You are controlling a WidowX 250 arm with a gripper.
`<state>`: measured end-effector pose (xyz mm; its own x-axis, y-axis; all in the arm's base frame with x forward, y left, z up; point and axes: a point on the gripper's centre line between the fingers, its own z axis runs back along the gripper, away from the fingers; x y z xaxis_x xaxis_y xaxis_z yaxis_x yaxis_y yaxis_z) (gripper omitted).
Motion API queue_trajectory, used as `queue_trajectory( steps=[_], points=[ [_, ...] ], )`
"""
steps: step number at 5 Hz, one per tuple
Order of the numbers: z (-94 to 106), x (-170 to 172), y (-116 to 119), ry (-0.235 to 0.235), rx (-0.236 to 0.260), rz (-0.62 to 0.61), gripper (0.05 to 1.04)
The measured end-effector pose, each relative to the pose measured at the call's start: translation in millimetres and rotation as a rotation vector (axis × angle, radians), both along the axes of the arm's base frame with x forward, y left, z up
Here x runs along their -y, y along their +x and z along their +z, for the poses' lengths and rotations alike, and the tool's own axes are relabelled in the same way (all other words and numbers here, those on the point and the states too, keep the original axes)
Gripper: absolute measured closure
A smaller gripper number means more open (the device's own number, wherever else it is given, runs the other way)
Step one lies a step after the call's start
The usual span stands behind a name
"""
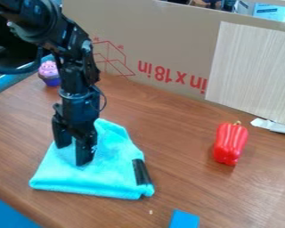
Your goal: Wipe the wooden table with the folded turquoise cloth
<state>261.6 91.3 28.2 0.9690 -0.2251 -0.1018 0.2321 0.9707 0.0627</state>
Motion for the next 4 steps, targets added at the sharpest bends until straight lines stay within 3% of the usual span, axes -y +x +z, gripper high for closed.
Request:
queue_trajectory(
  steps=[1,2,4],
  points=[
    [3.6,-6.3,21.8,0.012,0.044,0.048,0.082],
    [-1.5,-16.8,52.1,0.010,0.040,0.142,0.082],
    [3.1,-27.9,93.6,0.011,0.090,0.250,0.082]
  ],
)
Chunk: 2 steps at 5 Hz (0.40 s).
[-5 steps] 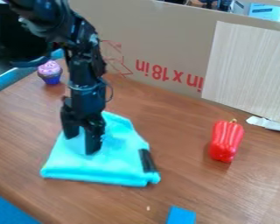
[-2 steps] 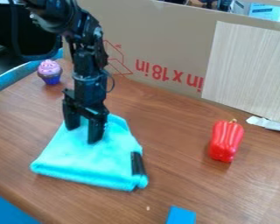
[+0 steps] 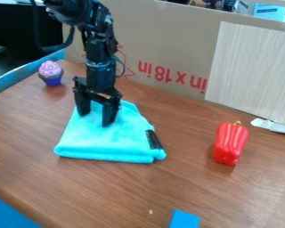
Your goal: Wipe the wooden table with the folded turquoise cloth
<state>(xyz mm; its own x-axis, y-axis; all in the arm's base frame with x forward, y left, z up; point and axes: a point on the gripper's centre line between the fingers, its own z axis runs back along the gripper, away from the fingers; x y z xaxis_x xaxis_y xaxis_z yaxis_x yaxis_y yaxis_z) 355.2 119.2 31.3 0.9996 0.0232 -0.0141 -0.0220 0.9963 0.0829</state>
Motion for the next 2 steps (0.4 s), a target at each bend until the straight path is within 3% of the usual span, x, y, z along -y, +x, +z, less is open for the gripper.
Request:
queue_trajectory(
  steps=[2],
  points=[
    [11.9,-2.1,52.3,-0.038,0.055,0.104,0.082]
  ],
)
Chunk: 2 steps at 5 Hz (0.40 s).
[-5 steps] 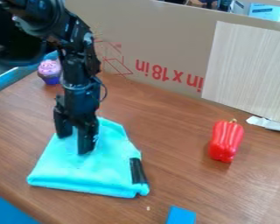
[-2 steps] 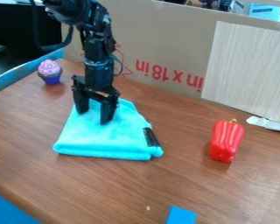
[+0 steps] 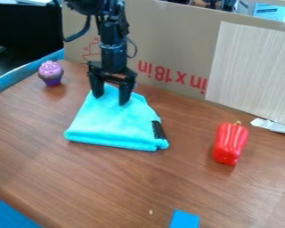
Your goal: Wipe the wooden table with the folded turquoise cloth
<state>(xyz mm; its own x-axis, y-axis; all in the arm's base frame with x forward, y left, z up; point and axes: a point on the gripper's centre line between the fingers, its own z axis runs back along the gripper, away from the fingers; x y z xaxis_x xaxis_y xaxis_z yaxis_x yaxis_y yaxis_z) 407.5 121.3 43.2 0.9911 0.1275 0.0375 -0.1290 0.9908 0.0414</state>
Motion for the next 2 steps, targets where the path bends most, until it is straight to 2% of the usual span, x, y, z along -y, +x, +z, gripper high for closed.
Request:
queue_trajectory(
  steps=[1,2],
  points=[
    [4.7,0.8,14.3,-0.009,0.018,0.024,0.082],
    [-14.0,2.7,-7.4,0.002,-0.039,-0.015,0.083]
  ],
)
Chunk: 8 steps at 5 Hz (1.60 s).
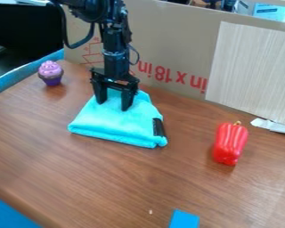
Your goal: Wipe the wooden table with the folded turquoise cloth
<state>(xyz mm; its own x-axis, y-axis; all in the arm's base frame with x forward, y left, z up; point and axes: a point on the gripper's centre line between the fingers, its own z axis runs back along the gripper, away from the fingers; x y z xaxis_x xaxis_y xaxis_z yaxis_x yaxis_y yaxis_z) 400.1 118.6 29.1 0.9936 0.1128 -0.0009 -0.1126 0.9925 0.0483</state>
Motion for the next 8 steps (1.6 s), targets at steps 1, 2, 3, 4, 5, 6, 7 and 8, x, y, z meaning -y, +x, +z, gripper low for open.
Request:
queue_trajectory(
  steps=[1,2,3,4,5,6,7,8],
  points=[
    [-1.9,4.3,-34.5,0.021,-0.029,-0.073,0.084],
    [-3.0,9.3,-64.4,0.021,-0.040,-0.142,0.084],
    [-0.9,13.2,-101.1,0.018,-0.055,-0.214,0.084],
    [-0.4,17.3,-131.6,0.014,-0.069,-0.288,0.084],
    [-3.3,19.4,-153.0,0.031,-0.078,-0.349,0.084],
    [-2.8,16.8,-149.4,0.054,-0.059,-0.346,0.084],
    [-5.1,8.5,-127.2,0.065,-0.068,-0.279,0.081],
    [-5.1,-2.5,-96.6,0.074,-0.062,-0.191,0.083]
  ],
)
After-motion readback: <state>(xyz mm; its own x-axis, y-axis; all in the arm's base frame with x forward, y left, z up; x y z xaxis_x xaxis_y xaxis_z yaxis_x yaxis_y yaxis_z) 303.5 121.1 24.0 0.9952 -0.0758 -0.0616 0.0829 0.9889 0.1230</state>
